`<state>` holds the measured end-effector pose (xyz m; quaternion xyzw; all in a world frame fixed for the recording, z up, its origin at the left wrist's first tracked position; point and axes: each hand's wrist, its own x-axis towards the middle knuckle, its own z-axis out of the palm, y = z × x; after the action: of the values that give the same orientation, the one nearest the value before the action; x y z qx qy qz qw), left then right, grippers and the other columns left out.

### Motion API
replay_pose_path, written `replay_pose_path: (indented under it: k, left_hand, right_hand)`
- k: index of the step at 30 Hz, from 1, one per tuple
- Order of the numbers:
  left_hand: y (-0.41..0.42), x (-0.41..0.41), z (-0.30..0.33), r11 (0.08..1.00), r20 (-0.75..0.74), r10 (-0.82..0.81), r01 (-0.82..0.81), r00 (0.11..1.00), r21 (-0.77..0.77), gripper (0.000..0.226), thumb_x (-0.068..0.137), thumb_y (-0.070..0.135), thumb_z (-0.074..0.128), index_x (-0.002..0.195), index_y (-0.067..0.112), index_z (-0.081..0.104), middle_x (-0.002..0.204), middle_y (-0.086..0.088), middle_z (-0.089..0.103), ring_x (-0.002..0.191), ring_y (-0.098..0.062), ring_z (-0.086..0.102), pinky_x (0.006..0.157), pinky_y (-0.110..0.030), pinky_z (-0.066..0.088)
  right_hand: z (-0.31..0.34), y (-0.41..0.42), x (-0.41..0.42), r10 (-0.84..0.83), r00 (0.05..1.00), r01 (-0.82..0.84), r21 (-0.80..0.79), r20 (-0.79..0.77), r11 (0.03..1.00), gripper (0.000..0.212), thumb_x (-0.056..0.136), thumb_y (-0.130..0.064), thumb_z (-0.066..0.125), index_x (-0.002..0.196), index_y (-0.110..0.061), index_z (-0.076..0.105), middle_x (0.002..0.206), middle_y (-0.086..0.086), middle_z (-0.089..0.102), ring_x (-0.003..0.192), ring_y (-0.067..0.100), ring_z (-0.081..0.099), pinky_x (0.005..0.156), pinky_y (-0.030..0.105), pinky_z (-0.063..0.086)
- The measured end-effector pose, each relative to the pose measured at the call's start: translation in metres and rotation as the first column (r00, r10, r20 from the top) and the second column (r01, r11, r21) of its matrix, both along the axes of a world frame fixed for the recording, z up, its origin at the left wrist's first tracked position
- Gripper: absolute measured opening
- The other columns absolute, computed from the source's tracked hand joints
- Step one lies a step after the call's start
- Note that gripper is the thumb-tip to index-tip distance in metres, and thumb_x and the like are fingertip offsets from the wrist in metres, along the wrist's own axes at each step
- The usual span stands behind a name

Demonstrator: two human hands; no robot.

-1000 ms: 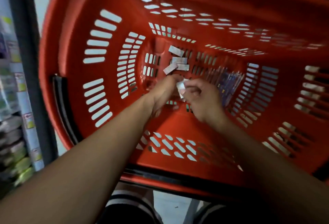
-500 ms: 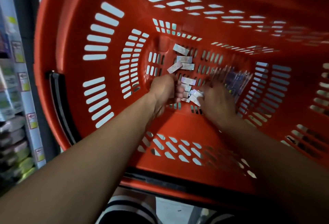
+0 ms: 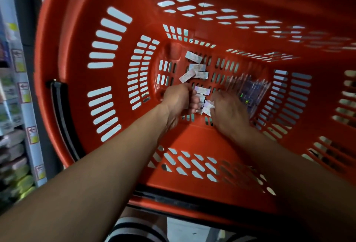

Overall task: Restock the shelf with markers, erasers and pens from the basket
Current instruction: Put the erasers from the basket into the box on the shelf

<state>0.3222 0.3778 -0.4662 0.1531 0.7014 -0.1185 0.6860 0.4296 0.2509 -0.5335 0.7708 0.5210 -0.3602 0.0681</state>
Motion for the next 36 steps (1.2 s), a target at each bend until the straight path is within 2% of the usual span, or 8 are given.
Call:
replay_pose_path:
  k: [7,11,14,17,21,26,33,36]
  left_hand:
    - [-0.001,-0.003,-0.003,0.998,-0.020,-0.027,0.028,0.999,0.050,0.024,0.106,0.008,0.037,0.088,0.009,0.054,0.075,-0.010,0.054,0.060,-0.022,0.052,0.058,-0.028,0.042]
    - [-0.003,-0.005,-0.008,0.995,-0.046,-0.041,0.045,0.998,0.088,0.020,0.099,0.012,0.043,0.092,0.005,0.061,0.087,-0.017,0.063,0.071,-0.030,0.062,0.061,-0.031,0.048]
    - [-0.005,-0.006,-0.010,0.995,-0.020,-0.055,0.056,0.998,0.088,0.023,0.098,0.023,0.049,0.099,0.009,0.067,0.087,-0.013,0.066,0.072,-0.027,0.062,0.061,-0.030,0.048]
    - [-0.008,-0.006,-0.008,0.992,0.035,-0.107,0.104,0.994,0.065,0.019,0.098,0.023,0.050,0.095,0.009,0.063,0.068,-0.008,0.063,0.055,-0.023,0.057,0.055,-0.029,0.046]
    - [-0.008,-0.006,-0.009,0.988,-0.016,-0.128,0.129,0.992,0.089,0.019,0.100,0.013,0.048,0.099,0.005,0.065,0.061,-0.007,0.061,0.040,-0.014,0.052,0.049,-0.024,0.045]
    - [-0.006,-0.006,-0.011,0.994,-0.052,-0.091,0.094,0.994,0.053,0.022,0.101,0.014,0.043,0.100,0.007,0.063,0.087,-0.018,0.062,0.076,-0.027,0.057,0.053,-0.026,0.033]
    - [-0.006,-0.006,-0.013,1.000,-0.030,-0.031,0.031,0.999,0.001,0.030,0.103,0.023,0.043,0.076,0.016,0.054,0.063,-0.002,0.052,0.050,-0.016,0.045,0.053,-0.026,0.035]
    - [-0.003,-0.005,-0.011,1.000,0.006,0.020,-0.020,1.000,-0.024,0.037,0.106,0.027,0.039,0.071,0.019,0.051,0.065,-0.001,0.049,0.053,-0.016,0.044,0.057,-0.027,0.035]
  right_hand:
    - [0.003,-0.001,0.001,-0.303,0.938,0.305,-0.012,-0.171,0.952,0.006,0.095,-0.029,0.069,0.096,-0.024,0.066,0.097,-0.004,0.064,0.091,0.015,0.061,0.069,0.026,0.045]
    - [0.021,0.015,-0.003,-0.728,0.534,0.689,-0.278,-0.430,0.669,0.014,0.090,-0.024,0.078,0.089,-0.033,0.067,0.086,-0.012,0.069,0.079,0.005,0.069,0.061,0.018,0.052]
    - [0.035,0.024,-0.014,-0.764,0.342,0.687,-0.409,-0.547,0.600,0.018,0.089,-0.013,0.079,0.088,-0.029,0.071,0.079,-0.001,0.076,0.073,0.015,0.077,0.071,0.034,0.065]
    - [0.040,0.025,-0.024,-0.701,0.430,0.649,-0.344,-0.569,0.678,0.015,0.089,-0.011,0.077,0.085,-0.025,0.072,0.072,-0.005,0.077,0.066,0.012,0.076,0.071,0.040,0.065]
    - [0.031,0.023,-0.019,-0.568,0.750,0.581,-0.074,-0.338,0.810,0.012,0.086,-0.034,0.069,0.075,-0.033,0.064,0.071,-0.015,0.068,0.068,-0.003,0.064,0.059,0.019,0.045]
    - [0.006,0.002,-0.004,-0.222,0.971,0.212,-0.118,-0.085,0.970,0.026,0.089,-0.036,0.073,0.109,-0.021,0.068,0.106,0.003,0.067,0.098,0.023,0.066,0.077,0.033,0.053]
    - [-0.005,-0.001,-0.018,0.027,0.989,-0.018,-0.062,0.144,0.998,0.023,0.092,-0.033,0.067,0.108,-0.015,0.067,0.102,0.006,0.067,0.087,0.023,0.067,0.061,0.029,0.040]
    - [0.000,0.002,-0.014,-0.077,0.995,0.078,-0.014,0.067,0.997,0.026,0.089,-0.042,0.064,0.096,-0.016,0.068,0.094,0.004,0.067,0.082,0.023,0.065,0.062,0.028,0.036]
